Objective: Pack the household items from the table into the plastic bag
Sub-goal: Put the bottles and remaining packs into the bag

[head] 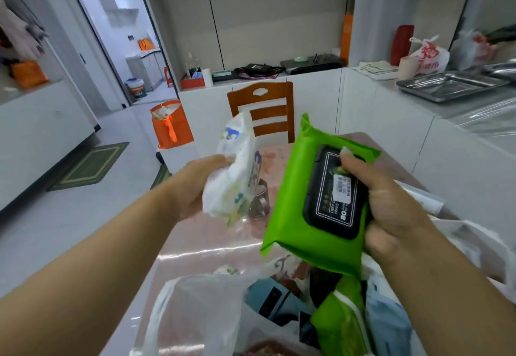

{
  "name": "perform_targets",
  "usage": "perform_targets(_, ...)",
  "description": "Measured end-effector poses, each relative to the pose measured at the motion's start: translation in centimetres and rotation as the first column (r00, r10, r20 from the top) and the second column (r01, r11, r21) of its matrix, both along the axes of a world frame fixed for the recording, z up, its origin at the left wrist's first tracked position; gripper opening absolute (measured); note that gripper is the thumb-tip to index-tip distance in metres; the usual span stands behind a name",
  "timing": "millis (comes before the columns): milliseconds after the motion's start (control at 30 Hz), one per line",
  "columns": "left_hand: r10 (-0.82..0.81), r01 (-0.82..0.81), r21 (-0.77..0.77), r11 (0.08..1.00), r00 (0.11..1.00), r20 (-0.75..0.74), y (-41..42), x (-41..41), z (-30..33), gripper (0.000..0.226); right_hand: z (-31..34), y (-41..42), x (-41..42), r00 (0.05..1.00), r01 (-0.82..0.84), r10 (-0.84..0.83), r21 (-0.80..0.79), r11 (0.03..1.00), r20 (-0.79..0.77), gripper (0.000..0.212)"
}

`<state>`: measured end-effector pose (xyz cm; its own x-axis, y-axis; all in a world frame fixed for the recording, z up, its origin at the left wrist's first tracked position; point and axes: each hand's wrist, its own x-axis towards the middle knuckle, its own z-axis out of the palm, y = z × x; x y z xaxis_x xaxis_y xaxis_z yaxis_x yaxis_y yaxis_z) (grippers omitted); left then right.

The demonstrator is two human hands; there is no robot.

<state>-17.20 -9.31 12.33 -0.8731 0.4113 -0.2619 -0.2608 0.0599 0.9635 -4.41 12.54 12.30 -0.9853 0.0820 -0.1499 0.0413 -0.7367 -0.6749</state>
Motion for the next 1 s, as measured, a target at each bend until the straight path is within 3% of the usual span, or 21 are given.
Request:
perform_targets(67,-0.062,0.044,0.191,0.981,0.994,0.093,1.8,2.9,3.4,0.033,0.8,-0.9,0.1,0.998,-0.048,0.043,-0.121,0.991,-0.047,0.035)
perform_targets(133,-0.119,0.099,0.187,0.977,0.988,0.098,3.8,5.9,5.3,0.037,1.3,-1.6,0.7,0.994,-0.083,0.069,-0.190,0.978,-0.079,0.041)
perform_targets(233,-0.096,0.098,-0.027,0.995,0.993,0.071,5.4,9.2,6.6,0.038,0.9,-1.4,2.1,0.987,-0.121,0.092,-0.238,0.964,-0.129,0.046)
perform_targets(300,-0.091,0.079,-0.293,0.953,0.995,-0.029,5.5,10.6,7.4,0.039,0.2,-0.7,3.3,0.988,-0.123,0.101,-0.204,0.971,-0.116,0.047)
perform_targets(333,-0.093,0.032,-0.468,0.883,0.990,-0.107,5.0,11.3,7.9,0.040,-0.2,-0.1,3.9,0.991,-0.115,0.102,-0.182,0.977,-0.082,0.046)
perform_targets(400,-0.106,-0.103,-0.744,0.660,0.968,-0.228,3.4,13.3,8.5,0.046,-0.7,1.1,4.9,0.994,-0.107,0.110,-0.110,0.988,0.022,0.041)
perform_targets(500,-0.183,-0.103,-0.954,0.281,0.970,-0.159,0.6,16.9,7.8,0.055,-1.3,2.4,6.7,0.960,-0.157,0.142,0.045,0.987,0.241,0.033)
perform_targets(533,-0.189,-0.082,-0.967,0.241,0.973,-0.130,-0.2,17.9,7.0,0.051,-1.7,2.5,7.4,0.942,-0.184,0.150,0.088,0.979,0.299,0.033)
perform_targets(567,-0.170,-0.085,-0.948,0.306,0.975,-0.142,-0.8,18.5,6.1,0.050,-2.1,2.4,8.1,0.923,-0.219,0.169,0.109,0.970,0.346,0.033)
perform_targets(633,0.030,-0.190,-0.745,0.640,0.974,-0.223,-1.2,19.0,4.7,0.048,-3.0,1.7,9.6,0.872,-0.299,0.216,0.128,0.946,0.440,0.036)
perform_targets(667,0.168,-0.298,-0.583,0.756,0.949,-0.268,-1.1,19.0,4.4,0.044,-3.6,1.3,10.1,0.848,-0.337,0.236,0.141,0.931,0.474,0.036)
perform_targets(733,0.320,-0.425,-0.348,0.836,0.891,-0.321,-0.7,19.3,4.4,0.032,-4.7,-0.3,10.5,0.808,-0.407,0.270,0.166,0.898,0.523,0.031)
perform_targets(800,0.314,-0.385,-0.183,0.905,0.892,-0.326,0.2,20.3,4.1,0.024,-5.7,-2.6,10.0,0.782,-0.442,0.270,0.194,0.876,0.562,0.023)
perform_targets(900,0.252,-0.297,-0.127,0.946,0.925,-0.286,1.0,22.5,4.0,0.025,-6.1,-4.9,9.1,0.724,-0.532,0.280,0.253,0.808,0.630,0.028)
perform_targets(1000,0.255,-0.270,-0.057,0.961,0.946,-0.199,0.3,23.7,4.3,0.027,-5.2,-3.9,8.2,0.769,-0.510,0.223,0.364,0.779,0.598,0.029)
